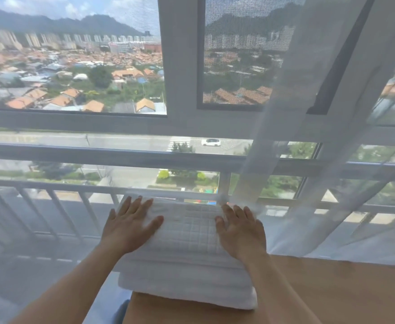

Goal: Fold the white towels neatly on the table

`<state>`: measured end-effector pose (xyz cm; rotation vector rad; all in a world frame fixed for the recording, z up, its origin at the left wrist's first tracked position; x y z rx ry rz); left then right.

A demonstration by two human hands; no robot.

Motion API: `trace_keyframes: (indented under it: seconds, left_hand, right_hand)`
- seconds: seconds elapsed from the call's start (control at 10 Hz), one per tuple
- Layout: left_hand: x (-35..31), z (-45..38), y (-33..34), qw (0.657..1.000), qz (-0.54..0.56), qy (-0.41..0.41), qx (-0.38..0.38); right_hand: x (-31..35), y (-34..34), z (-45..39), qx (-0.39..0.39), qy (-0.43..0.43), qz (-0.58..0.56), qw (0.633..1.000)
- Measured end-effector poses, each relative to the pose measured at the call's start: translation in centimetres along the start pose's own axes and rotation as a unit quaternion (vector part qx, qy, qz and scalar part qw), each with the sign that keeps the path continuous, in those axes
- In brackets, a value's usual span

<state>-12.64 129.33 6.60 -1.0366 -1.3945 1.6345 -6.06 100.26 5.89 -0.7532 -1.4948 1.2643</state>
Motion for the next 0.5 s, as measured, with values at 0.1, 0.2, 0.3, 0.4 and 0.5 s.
trace_keyframes:
  seconds: [0.1,0.2,0.3,0.4,0.5]
  left_hand:
    - [-0.2,0.2,0.2,1.000,-0.002,0.000,-0.012]
    - [-0.3,0.2,0.3,1.000,-0.006,-0.005,-0.027]
    - [-1.1,0.0,-0.2,0.999,-0.022,-0.016,-0.025]
    - [-2.3,0.8,-1.5,0.999,-0.029,-0.010,-0.010]
    - [-3.3,2.4,-4.0,0.998,-0.003,0.031,-0.051]
  right_hand:
    - [0.2,0.1,0.2,-0.019,-0.013,0.003,1.000]
    - [0.1,0.2,0.2,-0.029,-0.019,-0.011,0.999]
    - [0.2,-0.5,0.3,-0.030,-0.027,-0.010,0.999]
    - [0.4,-1.8,0.9,-0.021,-0.035,-0.001,0.999]
    - [1.1,-4.1,1.7,-0.036,-0.055,0.003,0.998]
Point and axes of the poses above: each hand's wrist, its own z-axis away from the middle knuckle, its own y-axis out of the palm, x = y × z, the point moved 4 cm from there along -z, towards the middle knuckle, and after that the axes turned 7 degrees about -y, right-handed, at the moved point
